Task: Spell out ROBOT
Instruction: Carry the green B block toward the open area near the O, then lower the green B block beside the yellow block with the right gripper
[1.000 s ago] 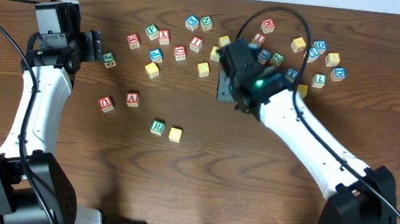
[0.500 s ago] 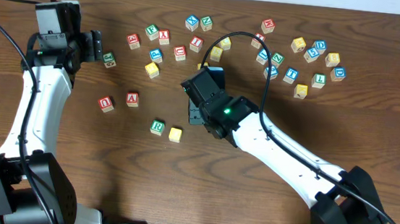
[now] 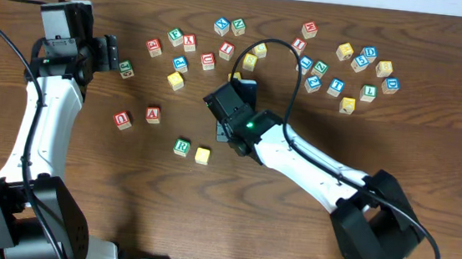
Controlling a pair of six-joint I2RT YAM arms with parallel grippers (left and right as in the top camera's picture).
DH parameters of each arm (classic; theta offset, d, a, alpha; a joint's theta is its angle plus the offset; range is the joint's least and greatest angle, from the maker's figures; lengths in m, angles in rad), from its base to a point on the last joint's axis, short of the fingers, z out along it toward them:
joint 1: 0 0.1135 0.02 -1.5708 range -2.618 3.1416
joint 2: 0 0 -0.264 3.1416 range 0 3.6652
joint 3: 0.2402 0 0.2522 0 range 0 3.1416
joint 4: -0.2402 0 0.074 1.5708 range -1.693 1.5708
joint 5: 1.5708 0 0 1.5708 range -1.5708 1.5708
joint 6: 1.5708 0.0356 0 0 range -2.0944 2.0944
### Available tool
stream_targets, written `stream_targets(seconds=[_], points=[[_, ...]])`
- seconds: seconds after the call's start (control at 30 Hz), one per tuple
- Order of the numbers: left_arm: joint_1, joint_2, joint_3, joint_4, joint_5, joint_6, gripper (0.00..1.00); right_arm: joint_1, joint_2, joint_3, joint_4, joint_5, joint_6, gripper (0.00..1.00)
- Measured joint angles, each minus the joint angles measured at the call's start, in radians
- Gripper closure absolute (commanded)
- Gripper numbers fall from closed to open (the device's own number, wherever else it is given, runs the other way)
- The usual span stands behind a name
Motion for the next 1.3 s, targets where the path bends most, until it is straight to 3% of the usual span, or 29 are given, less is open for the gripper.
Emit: stream_targets(seconds=[0.6,0.9,1.3], points=[[0.000,0.000,0.000,0.000,0.004,0.000,0.09,-0.001,0.022,0.000,0.060,0.050,0.031,0.96],[0.000,0.000,0.000,-0.003,0.013,0.000,0.09,-0.005,0.023,-0.002,-0.082,0.004,0.037,0.99],[0.000,0.000,0.000,-0.003,0.016,0.000,0.09,0.076,0.023,-0.002,-0.090,-0.014,0.067,0.99]])
